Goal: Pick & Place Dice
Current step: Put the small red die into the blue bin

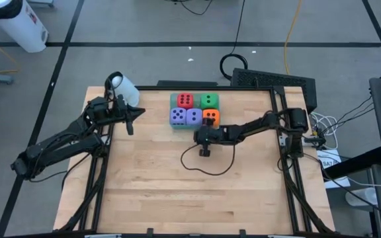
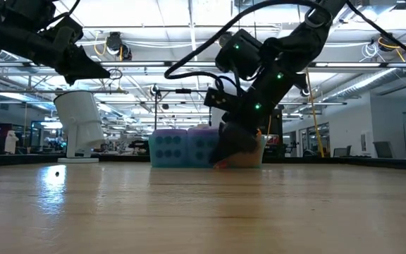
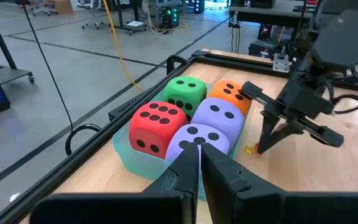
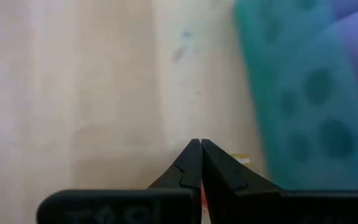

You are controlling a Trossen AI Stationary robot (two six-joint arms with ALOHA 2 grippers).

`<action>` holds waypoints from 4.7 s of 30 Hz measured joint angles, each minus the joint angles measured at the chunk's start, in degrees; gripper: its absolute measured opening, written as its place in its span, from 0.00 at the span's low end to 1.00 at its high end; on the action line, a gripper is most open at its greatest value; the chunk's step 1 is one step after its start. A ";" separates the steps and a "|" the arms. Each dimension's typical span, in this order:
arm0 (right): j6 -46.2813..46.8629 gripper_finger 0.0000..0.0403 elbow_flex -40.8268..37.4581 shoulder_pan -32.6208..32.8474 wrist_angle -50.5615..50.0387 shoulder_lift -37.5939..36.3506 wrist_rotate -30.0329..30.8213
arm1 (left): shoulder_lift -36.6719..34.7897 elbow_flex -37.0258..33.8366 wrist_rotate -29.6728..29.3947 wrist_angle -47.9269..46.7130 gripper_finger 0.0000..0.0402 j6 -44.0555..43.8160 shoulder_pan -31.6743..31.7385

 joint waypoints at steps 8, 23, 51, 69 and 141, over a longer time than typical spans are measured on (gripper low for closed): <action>1.39 0.00 -0.06 3.14 -3.23 -1.33 -7.42 | 0.00 0.00 0.51 0.00 0.06 -1.02 0.02; 4.37 0.00 -0.25 2.23 -2.08 -6.85 4.49 | 0.02 0.00 0.51 -0.04 0.06 -1.01 0.02; -0.62 0.00 -0.07 -1.34 3.62 -9.80 -1.32 | 0.02 0.00 0.68 -0.02 0.06 -1.02 0.02; 16.28 0.42 -12.07 0.85 7.73 -11.08 4.74 | -0.04 0.00 2.45 -0.01 0.06 -2.74 -0.07; 20.79 0.16 -23.54 -0.30 33.82 -4.60 0.96 | -0.04 0.00 1.93 1.75 0.06 -3.42 -0.04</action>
